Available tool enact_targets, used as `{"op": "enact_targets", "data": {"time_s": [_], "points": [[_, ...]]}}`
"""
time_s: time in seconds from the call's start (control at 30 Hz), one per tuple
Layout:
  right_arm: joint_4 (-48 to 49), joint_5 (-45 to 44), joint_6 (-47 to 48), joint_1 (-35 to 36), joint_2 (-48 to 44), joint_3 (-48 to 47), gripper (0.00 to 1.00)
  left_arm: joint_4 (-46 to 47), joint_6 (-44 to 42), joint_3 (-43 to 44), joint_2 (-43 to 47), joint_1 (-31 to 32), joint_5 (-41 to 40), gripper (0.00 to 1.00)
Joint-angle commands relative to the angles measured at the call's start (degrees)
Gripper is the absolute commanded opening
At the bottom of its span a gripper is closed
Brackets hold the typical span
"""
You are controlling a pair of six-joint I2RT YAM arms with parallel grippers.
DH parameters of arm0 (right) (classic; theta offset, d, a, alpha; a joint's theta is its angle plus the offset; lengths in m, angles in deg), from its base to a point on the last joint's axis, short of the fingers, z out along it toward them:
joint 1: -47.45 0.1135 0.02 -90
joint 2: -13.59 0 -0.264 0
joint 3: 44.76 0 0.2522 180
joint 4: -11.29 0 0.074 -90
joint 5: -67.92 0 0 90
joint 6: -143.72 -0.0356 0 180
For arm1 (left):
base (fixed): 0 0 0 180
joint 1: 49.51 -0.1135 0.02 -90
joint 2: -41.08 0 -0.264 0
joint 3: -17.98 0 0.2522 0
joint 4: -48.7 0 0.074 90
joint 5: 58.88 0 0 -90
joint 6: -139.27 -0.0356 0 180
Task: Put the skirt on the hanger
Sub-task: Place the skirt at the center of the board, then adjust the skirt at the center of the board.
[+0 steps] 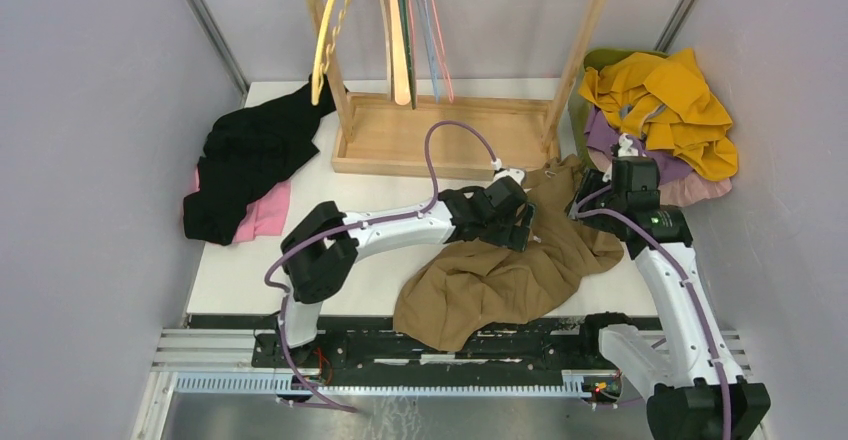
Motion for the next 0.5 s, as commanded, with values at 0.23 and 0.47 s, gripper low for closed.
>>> {"op": "enact_targets", "data": {"time_s": [0.23,0.47], "points": [[3.62,7.3,1.82,-3.8,1.4,2.75,0.56,1.32,3.8,3.77,-5.13,0.78,-7.77,0.66],[3.83,8.32,1.98,-3.86,1.72,2.55,0.56,1.84,4.33,-1.1,-2.72,0.76,-7.45,0.44]]}}
